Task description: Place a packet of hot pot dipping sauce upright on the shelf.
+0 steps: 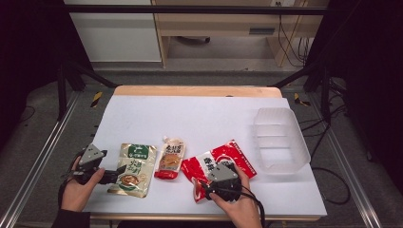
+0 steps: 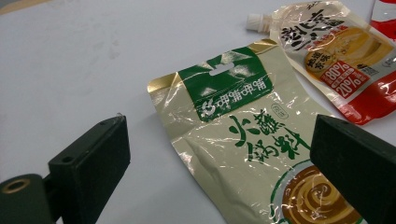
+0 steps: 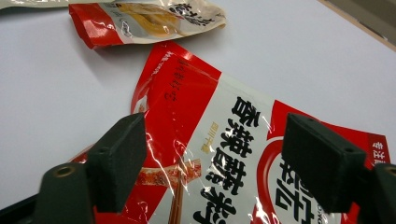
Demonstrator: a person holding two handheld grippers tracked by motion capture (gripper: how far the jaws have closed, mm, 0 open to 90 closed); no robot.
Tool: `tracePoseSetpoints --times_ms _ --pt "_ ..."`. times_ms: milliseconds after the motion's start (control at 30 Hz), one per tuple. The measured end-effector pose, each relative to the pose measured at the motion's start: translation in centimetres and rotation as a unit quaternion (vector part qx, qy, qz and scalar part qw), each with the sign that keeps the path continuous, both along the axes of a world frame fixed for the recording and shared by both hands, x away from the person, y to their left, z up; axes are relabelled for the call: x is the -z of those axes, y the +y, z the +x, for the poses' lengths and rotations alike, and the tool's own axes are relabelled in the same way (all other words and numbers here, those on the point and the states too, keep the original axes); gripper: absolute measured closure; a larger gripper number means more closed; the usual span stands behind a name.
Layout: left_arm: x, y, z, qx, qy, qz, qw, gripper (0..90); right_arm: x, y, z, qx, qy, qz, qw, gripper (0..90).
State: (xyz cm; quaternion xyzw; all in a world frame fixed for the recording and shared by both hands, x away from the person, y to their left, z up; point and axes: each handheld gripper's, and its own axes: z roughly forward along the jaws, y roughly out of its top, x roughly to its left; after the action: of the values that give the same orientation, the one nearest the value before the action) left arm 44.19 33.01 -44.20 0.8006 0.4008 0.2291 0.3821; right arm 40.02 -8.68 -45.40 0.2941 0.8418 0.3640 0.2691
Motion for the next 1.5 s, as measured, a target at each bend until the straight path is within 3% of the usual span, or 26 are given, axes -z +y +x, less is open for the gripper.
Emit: tracePoseSetpoints --times_ms 167,367,533,633,900,1033,1100,1300,1333,1500 --pt "-0.1 0.4 0.6 0.008 -0.01 -0.002 0.9999 4.3 -0.1 -0.4 0.0 0.016 -0.001 0.006 0.9999 12.3" --pt "-0.2 0.5 2.4 0.019 -0.017 0.0 0.9997 4.9 0.1 -0.5 0.0 0.016 0.003 0.007 0.9998 10.4" --pt "0.1 1.0 4.9 0.032 -0.003 0.012 0.9994 6.6 0.2 -0.4 0.0 0.015 0.004 0.001 0.9999 11.0" --pt "0.5 1.3 6.5 0.04 0.015 0.004 0.9991 8.6 0.2 -0.3 0.1 0.017 0.006 -0.003 0.9998 11.4" --pt "2.1 1.0 8.8 0.068 0.055 0.001 0.9962 12.3 0.5 0.1 0.0 0.009 0.015 -0.01 0.9998 12.0" --pt "2.4 0.9 9.0 0.075 0.065 0.001 0.9951 13.5 0.5 0.3 0.0 0.004 0.017 -0.012 0.9998 12.0" --pt "2.7 0.5 9.0 0.084 0.072 0.017 0.9937 14.7 0.5 0.3 0.0 0.004 0.018 -0.012 0.9998 12.1" --pt "3.0 -0.2 8.9 0.097 0.086 0.026 0.9912 18.4 0.5 0.3 -0.1 0.0 0.018 -0.012 0.9998 12.1" --pt "3.1 -0.3 8.9 0.106 0.091 0.031 0.9897 20.0 0.5 0.3 -0.1 0.001 0.018 -0.012 0.9998 12.2" --pt "2.9 -0.3 8.6 0.114 0.093 0.03 0.9887 24.6 0.4 0.2 -0.1 0.001 0.019 -0.012 0.9998 12.4"
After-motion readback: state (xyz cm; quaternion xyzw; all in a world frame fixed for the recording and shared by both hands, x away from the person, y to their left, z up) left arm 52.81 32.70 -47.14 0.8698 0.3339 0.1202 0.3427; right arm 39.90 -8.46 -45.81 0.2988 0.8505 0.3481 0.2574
